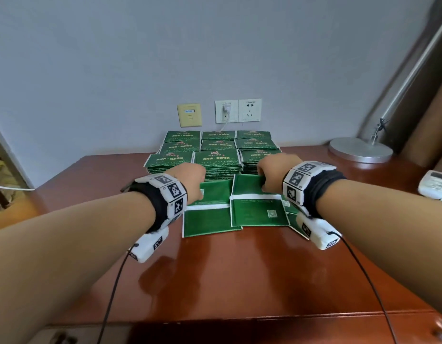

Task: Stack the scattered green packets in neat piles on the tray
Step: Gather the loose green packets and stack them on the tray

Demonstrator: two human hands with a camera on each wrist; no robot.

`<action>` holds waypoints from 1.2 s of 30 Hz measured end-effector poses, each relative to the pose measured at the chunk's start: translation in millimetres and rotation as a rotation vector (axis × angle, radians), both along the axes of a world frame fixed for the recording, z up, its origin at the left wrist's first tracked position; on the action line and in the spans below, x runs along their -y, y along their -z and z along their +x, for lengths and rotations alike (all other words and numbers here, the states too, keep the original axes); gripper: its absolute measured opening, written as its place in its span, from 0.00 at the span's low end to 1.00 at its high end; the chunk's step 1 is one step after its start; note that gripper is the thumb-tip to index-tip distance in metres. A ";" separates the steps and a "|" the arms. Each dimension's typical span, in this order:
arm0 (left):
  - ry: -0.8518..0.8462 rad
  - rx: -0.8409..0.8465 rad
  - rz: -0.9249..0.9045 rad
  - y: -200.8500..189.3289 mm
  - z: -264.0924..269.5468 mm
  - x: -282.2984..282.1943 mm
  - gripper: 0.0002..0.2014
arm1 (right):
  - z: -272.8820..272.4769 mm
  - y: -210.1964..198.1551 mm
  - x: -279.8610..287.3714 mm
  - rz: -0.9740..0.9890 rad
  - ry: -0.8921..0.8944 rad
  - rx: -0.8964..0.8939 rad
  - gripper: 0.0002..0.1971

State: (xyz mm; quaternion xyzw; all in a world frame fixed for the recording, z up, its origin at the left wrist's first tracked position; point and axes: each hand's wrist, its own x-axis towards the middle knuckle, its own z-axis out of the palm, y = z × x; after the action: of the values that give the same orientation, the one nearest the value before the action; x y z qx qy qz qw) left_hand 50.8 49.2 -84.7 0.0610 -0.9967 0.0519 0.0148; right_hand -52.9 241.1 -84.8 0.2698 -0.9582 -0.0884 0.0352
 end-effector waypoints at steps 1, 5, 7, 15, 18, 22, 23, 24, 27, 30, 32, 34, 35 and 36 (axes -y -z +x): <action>0.006 -0.015 -0.002 0.5 1.7 4.0 0.11 | 3.0 1.5 0.8 -0.012 -0.016 0.050 0.11; 0.032 0.045 -0.007 7.8 10.1 12.8 0.10 | 23.7 6.2 1.0 0.051 -0.092 0.317 0.21; 0.053 0.154 0.039 15.4 13.2 15.5 0.22 | 29.2 8.9 0.5 0.089 -0.110 0.370 0.31; 0.032 0.297 0.176 40.5 7.0 9.3 0.56 | 27.3 28.6 14.0 0.184 -0.063 0.298 0.53; 0.006 0.359 0.143 40.3 2.6 9.2 0.52 | 28.2 26.9 15.6 0.202 -0.032 0.337 0.49; 0.006 0.393 0.164 39.1 3.7 9.5 0.50 | 29.6 24.5 14.7 0.181 -0.044 0.377 0.48; 0.007 0.394 0.178 39.4 4.6 9.4 0.50 | 30.5 23.9 14.3 0.168 -0.047 0.384 0.48; 0.009 0.395 0.187 39.4 5.5 9.0 0.49 | 31.1 23.2 14.1 0.155 -0.049 0.386 0.48; 0.021 0.402 0.194 38.7 7.5 9.2 0.48 | 32.4 22.0 12.5 0.122 -0.060 0.381 0.50; 0.048 0.398 0.164 29.1 7.3 10.0 0.49 | 31.2 17.2 9.6 0.143 -0.065 0.375 0.56; 0.057 0.391 0.153 17.0 3.7 11.0 0.50 | 28.6 10.8 7.5 0.132 -0.073 0.344 0.56; 0.059 0.364 0.143 1.1 -3.7 11.7 0.49 | 24.0 2.1 5.8 0.082 -0.072 0.311 0.53; 0.058 0.340 0.143 -7.0 -8.5 12.0 0.49 | 20.8 -2.3 5.3 0.049 -0.074 0.289 0.51; 0.057 0.310 0.144 -15.4 -14.0 12.3 0.48 | 17.3 -7.2 4.4 0.012 -0.080 0.263 0.49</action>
State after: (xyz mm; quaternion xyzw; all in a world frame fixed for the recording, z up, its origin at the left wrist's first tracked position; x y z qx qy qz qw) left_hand 36.7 36.9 -69.3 0.0247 -0.9895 -0.0115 -0.1420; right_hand -35.6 236.7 -77.6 0.3173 -0.9425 -0.0563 -0.0888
